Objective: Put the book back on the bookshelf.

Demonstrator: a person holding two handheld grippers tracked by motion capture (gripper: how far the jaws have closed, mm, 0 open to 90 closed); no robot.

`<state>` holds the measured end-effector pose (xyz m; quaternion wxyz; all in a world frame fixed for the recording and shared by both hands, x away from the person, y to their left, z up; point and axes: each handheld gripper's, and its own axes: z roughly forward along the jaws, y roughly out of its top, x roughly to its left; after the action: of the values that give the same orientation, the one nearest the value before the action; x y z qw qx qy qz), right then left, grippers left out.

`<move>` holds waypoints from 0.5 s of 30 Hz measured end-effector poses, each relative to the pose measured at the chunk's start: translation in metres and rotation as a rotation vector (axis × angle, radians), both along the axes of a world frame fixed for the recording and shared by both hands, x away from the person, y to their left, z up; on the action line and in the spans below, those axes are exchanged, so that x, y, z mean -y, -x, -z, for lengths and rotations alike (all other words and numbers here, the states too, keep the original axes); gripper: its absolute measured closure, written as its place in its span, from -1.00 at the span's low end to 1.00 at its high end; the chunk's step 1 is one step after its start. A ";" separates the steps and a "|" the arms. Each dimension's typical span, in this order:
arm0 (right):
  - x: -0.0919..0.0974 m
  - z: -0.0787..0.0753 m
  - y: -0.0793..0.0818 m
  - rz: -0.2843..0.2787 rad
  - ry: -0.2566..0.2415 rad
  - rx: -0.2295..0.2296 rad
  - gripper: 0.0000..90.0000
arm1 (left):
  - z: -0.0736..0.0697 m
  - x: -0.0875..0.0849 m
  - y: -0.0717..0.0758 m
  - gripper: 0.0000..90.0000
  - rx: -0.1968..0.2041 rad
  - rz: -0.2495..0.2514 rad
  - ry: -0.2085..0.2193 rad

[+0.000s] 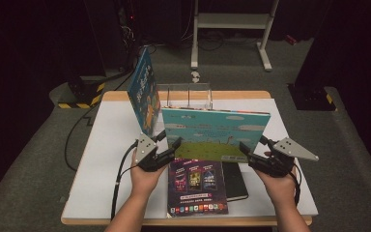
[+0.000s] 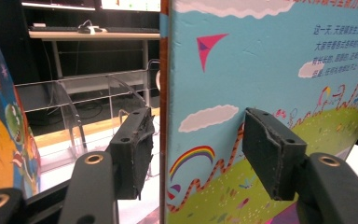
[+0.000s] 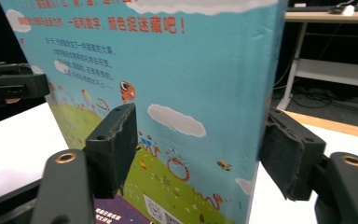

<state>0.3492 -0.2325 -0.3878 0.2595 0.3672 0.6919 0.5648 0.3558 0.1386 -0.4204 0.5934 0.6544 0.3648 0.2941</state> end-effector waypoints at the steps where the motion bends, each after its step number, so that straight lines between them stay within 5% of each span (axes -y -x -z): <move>1: 0.000 -0.001 -0.001 -0.010 0.010 0.001 -0.35 | 0.000 0.000 0.000 -0.04 -0.001 -0.001 0.000; 15: -0.005 -0.013 -0.006 -0.057 -0.025 0.031 -0.39 | 0.003 -0.003 0.007 -0.06 -0.007 0.006 0.011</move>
<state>0.3554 -0.2275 -0.3750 0.2495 0.3418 0.6907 0.5864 0.3487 0.1417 -0.4231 0.5966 0.6533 0.3664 0.2882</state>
